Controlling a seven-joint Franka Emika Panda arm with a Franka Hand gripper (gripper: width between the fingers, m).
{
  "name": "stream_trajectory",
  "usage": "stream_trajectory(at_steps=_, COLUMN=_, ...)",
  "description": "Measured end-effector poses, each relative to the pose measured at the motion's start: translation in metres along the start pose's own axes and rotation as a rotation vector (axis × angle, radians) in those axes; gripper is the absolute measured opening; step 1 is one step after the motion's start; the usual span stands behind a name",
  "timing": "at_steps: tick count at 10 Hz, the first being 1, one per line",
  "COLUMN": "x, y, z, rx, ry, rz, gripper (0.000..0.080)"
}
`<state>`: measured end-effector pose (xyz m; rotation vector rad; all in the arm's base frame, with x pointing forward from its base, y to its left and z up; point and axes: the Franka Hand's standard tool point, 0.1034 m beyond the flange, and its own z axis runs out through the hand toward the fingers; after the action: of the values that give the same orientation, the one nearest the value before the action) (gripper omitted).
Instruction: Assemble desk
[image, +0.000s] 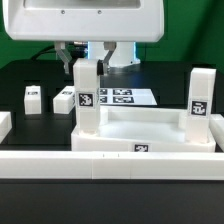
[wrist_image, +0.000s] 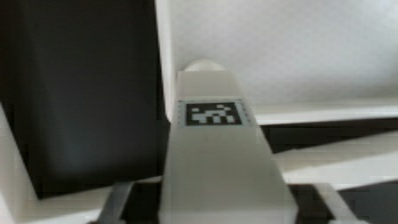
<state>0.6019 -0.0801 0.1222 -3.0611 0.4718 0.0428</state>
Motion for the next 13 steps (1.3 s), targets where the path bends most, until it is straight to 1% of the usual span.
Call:
stream_trajectory(at_steps=3, x=0.0, y=-0.002, z=0.0, rx=0.023, ry=0.044, rz=0.273, gripper=0.029)
stream_trajectory(at_steps=5, x=0.0, y=-0.006, z=0.001, rx=0.03, ry=0.05, rz=0.422, gripper=0.029)
stream_trajectory(at_steps=6, x=0.0, y=-0.009, z=0.001, rx=0.041, ry=0.047, rz=0.518, gripper=0.029)
stream_trajectory(at_steps=7, x=0.0, y=-0.01, z=0.001, rx=0.044, ry=0.047, rz=0.569, gripper=0.029)
stream_trajectory(at_steps=10, x=-0.001, y=-0.018, z=0.001, rx=0.06, ry=0.036, rz=0.833, gripper=0.029)
stream_trajectory(at_steps=11, x=-0.001, y=-0.021, z=0.001, rx=0.068, ry=0.033, rz=0.912, gripper=0.029)
stream_trajectory(at_steps=12, x=0.0, y=-0.024, z=0.002, rx=0.085, ry=0.027, rz=0.991, gripper=0.029)
stream_trajectory(at_steps=13, x=-0.001, y=-0.026, z=0.002, rx=0.094, ry=0.019, rz=1.071, gripper=0.029)
